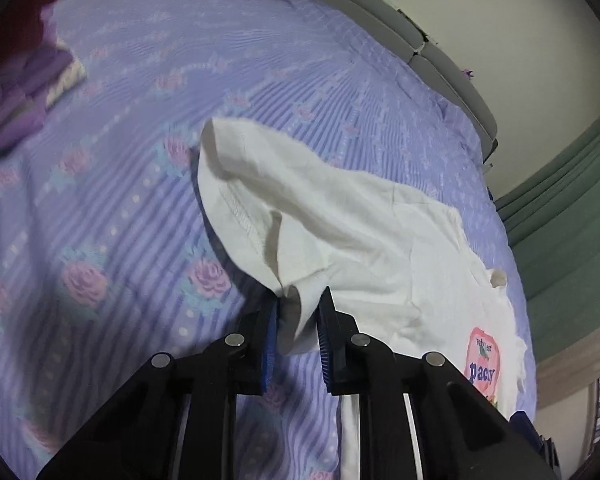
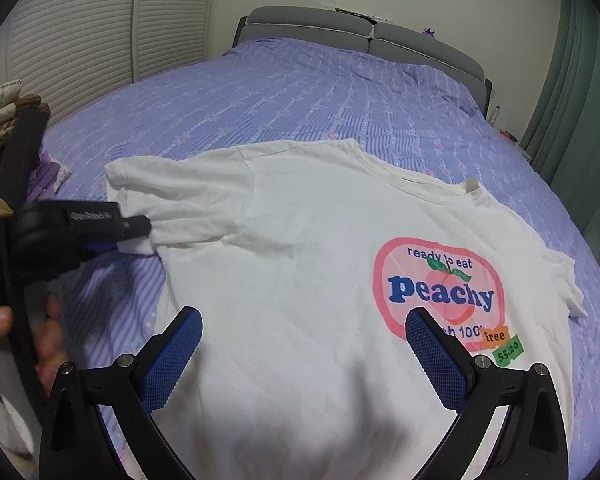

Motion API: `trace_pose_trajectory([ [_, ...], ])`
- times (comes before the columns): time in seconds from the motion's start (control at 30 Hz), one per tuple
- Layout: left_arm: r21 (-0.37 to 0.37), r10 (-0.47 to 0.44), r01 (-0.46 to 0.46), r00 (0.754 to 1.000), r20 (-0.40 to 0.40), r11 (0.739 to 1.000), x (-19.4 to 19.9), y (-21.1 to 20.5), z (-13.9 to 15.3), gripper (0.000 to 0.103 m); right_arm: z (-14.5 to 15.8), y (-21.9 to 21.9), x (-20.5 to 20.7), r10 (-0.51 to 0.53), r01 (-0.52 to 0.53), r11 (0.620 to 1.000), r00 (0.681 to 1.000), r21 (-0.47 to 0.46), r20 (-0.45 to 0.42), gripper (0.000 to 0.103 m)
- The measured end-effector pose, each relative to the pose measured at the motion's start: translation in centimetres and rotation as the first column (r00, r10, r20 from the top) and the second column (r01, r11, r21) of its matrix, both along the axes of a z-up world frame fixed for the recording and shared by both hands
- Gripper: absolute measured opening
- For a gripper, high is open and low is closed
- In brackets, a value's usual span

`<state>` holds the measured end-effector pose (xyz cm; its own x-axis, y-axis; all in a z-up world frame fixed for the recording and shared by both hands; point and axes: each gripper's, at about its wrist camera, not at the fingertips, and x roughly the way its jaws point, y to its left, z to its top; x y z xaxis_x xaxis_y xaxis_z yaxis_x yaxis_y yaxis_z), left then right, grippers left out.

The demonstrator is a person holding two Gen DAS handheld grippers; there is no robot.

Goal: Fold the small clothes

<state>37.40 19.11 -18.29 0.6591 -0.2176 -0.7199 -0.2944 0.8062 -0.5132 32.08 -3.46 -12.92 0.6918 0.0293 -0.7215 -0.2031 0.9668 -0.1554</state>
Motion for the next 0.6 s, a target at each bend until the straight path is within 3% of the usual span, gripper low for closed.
trace_pose_trajectory([
  [0.17,0.174,-0.073,0.065,0.997,0.041,0.983,0.2,-1.9,3.8,0.018,0.4,-1.0,-0.3,-0.019,0.019,1.0,1.0,0.006,0.0,0.103],
  [0.27,0.309,-0.181,0.151,0.981,0.069,0.939,1.3,-4.8,7.2,0.013,1.0,-2.0,-0.7,-0.035,0.035,0.999,0.999,0.009,0.009,0.103],
  [0.4,0.403,-0.315,0.256,0.945,0.086,0.878,3.1,-9.1,10.3,0.013,1.7,-4.2,-1.3,-0.07,0.07,0.997,0.997,0.018,0.025,0.103],
  [0.53,0.431,-0.432,0.361,0.899,0.075,0.827,4.6,-14.3,11.2,0.009,2.3,-7.1,-1.5,-0.124,0.123,0.992,0.992,0.04,0.027,0.103],
  [0.6,0.413,-0.429,0.36,0.899,0.085,0.837,4.2,-15.5,11.1,0.009,2.5,-8.4,-1.7,-0.138,0.137,0.989,0.99,0.05,0.024,0.103],
])
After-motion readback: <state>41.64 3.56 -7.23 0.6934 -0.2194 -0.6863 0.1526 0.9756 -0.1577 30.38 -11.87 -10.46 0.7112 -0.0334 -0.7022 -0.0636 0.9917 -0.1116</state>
